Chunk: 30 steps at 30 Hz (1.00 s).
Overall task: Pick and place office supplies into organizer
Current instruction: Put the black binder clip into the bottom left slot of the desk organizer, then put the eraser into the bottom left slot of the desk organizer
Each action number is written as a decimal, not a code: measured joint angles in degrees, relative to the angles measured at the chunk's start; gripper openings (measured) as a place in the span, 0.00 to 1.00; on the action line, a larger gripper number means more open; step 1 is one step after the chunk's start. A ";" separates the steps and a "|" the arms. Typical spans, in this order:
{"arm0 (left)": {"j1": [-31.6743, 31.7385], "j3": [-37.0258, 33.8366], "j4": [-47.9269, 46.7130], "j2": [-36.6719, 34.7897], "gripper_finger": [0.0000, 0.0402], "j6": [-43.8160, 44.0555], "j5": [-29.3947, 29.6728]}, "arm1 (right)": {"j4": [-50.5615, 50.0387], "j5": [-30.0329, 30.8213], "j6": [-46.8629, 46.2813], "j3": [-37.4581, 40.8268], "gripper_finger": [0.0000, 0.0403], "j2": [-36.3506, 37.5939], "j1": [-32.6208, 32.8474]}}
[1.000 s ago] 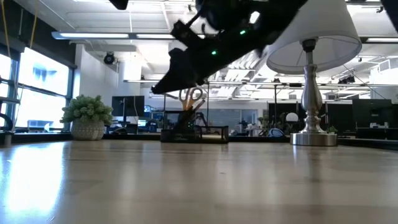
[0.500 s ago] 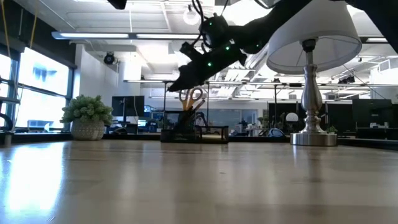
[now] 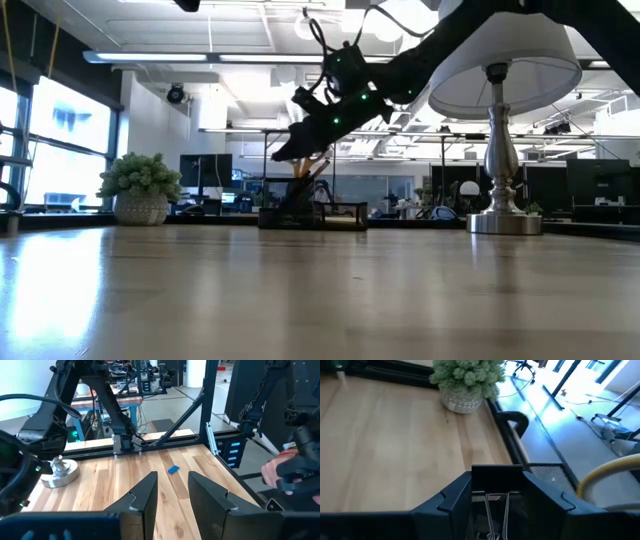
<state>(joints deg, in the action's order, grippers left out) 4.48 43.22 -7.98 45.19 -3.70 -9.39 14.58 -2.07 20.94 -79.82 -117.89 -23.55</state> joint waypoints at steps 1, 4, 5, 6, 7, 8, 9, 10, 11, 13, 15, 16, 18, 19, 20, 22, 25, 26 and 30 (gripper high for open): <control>0.01 0.00 -0.04 0.00 0.24 -0.02 0.00 | 0.43 0.00 0.09 -0.01 0.39 0.00 -0.13; 0.01 0.00 -0.06 0.00 0.24 -0.11 0.00 | 1.14 -0.09 0.10 -0.01 0.39 0.00 -0.65; 0.01 0.00 -0.14 0.00 0.24 -0.11 0.00 | 1.18 -0.09 0.12 -0.01 0.39 0.00 -0.83; 0.01 0.00 -0.22 0.00 0.24 -0.11 0.00 | 1.28 -0.09 0.10 -0.01 0.39 0.00 -0.88; 0.01 0.00 -0.21 0.00 0.24 -0.11 0.00 | 1.32 -0.07 0.09 -0.01 0.39 0.00 -0.97; 0.01 0.00 -0.32 0.00 0.24 -0.11 0.00 | 1.32 -0.08 0.08 -0.01 0.39 0.00 -0.99; 0.01 0.00 -0.55 0.00 0.24 -0.15 0.00 | 1.30 -0.06 0.10 -0.01 0.40 0.00 -0.99; 0.01 0.00 -0.83 0.00 0.24 -0.34 0.00 | 1.32 0.04 0.12 -0.01 0.40 0.00 -0.97; 0.01 0.00 -1.10 0.00 0.24 -0.46 0.00 | 1.41 0.31 0.12 -0.01 0.41 0.00 -0.97; -0.01 0.00 -1.41 0.00 0.24 -0.55 0.00 | 1.58 1.10 0.59 -0.01 0.44 0.00 -0.97; -0.01 0.00 -1.48 0.00 0.24 -0.55 0.00 | 1.55 1.63 0.80 -0.01 0.47 0.00 -0.94; 0.00 0.00 -1.49 0.00 0.24 -0.55 0.00 | 1.54 1.67 0.77 -0.01 0.48 0.00 -0.94; 0.01 0.00 -1.58 0.00 0.24 -0.55 0.00 | 1.56 1.80 0.60 -0.01 0.51 0.00 -0.94; 0.01 0.00 -1.81 0.00 0.24 -0.55 0.00 | 1.51 1.81 0.60 -0.01 0.53 0.00 -0.83; 0.00 0.00 -2.10 0.00 0.24 -0.56 0.00 | 1.39 1.84 0.58 -0.01 0.54 0.00 -0.73; 0.01 0.00 -2.94 0.00 0.24 -0.77 0.02 | 0.41 1.99 0.60 -0.01 0.56 0.12 -0.32; 0.01 0.00 -3.68 0.00 0.24 -0.98 0.02 | -4.07 3.32 0.60 0.01 0.56 1.51 0.94; 0.00 0.00 -3.89 0.00 0.24 -0.98 0.02 | -6.28 4.40 0.60 0.01 0.56 2.44 1.39; -0.01 0.00 -4.54 0.00 0.24 -0.98 0.04 | -17.37 8.24 -0.76 0.01 0.54 7.46 3.86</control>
<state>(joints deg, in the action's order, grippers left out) 4.47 43.22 -12.51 45.19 -4.69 -9.35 -2.79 6.18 20.18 -79.81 -110.42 -19.69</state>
